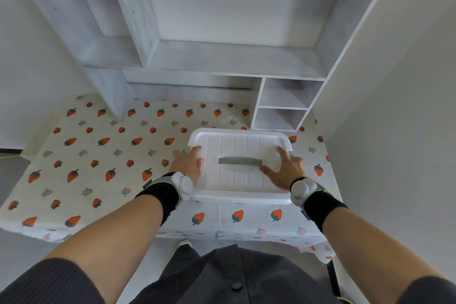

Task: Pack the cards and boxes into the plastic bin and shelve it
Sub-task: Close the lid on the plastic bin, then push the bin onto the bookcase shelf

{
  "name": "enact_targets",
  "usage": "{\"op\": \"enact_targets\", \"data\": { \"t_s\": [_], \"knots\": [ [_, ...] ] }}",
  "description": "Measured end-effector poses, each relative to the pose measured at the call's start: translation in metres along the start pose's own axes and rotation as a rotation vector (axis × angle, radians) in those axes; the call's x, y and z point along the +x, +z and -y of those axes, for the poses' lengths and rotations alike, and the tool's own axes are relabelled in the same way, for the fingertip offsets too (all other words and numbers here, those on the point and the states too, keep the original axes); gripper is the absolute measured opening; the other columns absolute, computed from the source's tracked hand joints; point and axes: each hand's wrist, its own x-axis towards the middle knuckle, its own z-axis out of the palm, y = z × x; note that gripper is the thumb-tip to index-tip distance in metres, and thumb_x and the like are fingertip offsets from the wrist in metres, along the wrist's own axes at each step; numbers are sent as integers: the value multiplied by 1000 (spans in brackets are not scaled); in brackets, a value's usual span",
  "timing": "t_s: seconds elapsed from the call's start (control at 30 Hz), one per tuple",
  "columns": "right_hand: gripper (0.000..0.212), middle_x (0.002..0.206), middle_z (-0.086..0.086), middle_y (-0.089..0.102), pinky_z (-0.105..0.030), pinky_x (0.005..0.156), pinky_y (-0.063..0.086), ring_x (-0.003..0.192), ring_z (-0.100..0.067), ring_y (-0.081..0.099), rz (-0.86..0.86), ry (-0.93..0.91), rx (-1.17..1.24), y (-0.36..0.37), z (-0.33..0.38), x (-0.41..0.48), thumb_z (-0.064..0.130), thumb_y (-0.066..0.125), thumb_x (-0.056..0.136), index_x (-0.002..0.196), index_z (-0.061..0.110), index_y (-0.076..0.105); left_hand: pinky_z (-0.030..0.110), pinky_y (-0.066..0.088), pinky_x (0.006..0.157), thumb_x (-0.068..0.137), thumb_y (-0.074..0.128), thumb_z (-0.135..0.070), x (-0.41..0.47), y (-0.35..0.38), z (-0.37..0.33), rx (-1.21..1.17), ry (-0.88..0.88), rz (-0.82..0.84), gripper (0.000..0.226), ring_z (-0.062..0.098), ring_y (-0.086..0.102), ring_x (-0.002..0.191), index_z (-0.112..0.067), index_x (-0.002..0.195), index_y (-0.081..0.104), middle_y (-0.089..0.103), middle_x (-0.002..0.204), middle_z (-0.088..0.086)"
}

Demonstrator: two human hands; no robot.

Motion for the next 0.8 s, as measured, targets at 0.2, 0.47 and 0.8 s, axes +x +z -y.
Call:
{"op": "enact_targets", "data": {
  "t_s": [0.2,0.47,0.8],
  "knots": [
    [90,148,-13,44,-48,110,39,136,-37,45,-27,-19,64,-54,31,-13,78,62,77,152,33,40,41,47,99,89,47,-68,11,-47,-3,-77,-14,24,69,38,53,120,-33,148,36,40,144,17],
    [92,153,-2,49,-41,112,36,141,-29,44,-190,-173,86,-163,108,-25,80,63,74,148,28,49,38,39,104,84,47,-73,23,-181,-29,-80,49,-112,72,34,45,132,-37,146,40,41,148,11],
    [101,127,0,67,-41,104,49,117,-26,64,-340,-287,196,-263,204,-11,89,62,62,144,30,53,38,24,114,94,43,-64,58,-329,-60,97,144,-308,67,35,34,142,-25,149,41,38,156,5]
  ]
}}
